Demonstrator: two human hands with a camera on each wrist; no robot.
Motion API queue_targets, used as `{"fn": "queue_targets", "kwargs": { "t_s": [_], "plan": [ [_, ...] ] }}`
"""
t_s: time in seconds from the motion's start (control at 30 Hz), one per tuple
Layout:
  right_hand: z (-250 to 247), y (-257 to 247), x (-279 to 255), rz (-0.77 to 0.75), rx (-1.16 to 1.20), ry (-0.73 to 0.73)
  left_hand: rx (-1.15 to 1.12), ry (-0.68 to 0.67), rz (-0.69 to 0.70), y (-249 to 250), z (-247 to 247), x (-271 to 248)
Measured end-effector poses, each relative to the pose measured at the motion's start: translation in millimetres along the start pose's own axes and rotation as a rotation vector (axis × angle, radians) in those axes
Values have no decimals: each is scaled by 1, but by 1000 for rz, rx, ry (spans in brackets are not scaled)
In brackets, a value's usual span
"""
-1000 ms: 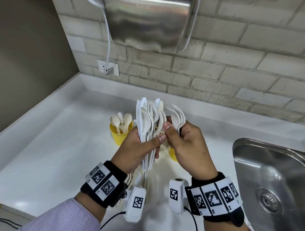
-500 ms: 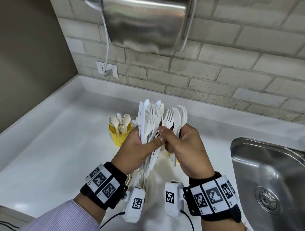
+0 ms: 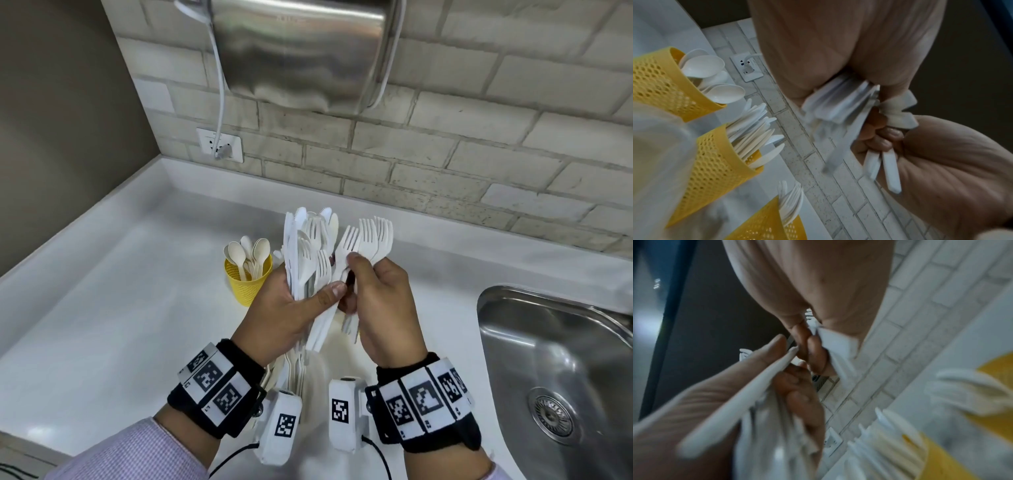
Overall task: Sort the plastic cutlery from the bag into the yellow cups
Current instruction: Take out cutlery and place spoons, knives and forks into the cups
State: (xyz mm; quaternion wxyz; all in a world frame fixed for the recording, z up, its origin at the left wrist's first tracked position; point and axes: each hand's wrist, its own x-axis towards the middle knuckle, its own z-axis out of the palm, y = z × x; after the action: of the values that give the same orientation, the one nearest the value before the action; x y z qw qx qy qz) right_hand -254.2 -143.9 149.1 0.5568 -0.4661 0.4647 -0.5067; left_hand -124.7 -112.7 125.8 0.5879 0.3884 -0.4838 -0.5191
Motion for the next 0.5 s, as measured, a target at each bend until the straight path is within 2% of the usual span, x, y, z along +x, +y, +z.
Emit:
{"fn": "queue_targets", "kwargs": {
  "t_s": [0.1,0.2,0.5],
  "plan": [
    [5,-6,-6,71,165,-79,-26,-4,-12,-2,-3,2],
    [8,-4,-7,81,240,-66,-36,-6,-37,-2,-4,3],
    [7,-1,-3,147,200,-63,-61,-23,-18,-2,-5,2]
  ]
}}
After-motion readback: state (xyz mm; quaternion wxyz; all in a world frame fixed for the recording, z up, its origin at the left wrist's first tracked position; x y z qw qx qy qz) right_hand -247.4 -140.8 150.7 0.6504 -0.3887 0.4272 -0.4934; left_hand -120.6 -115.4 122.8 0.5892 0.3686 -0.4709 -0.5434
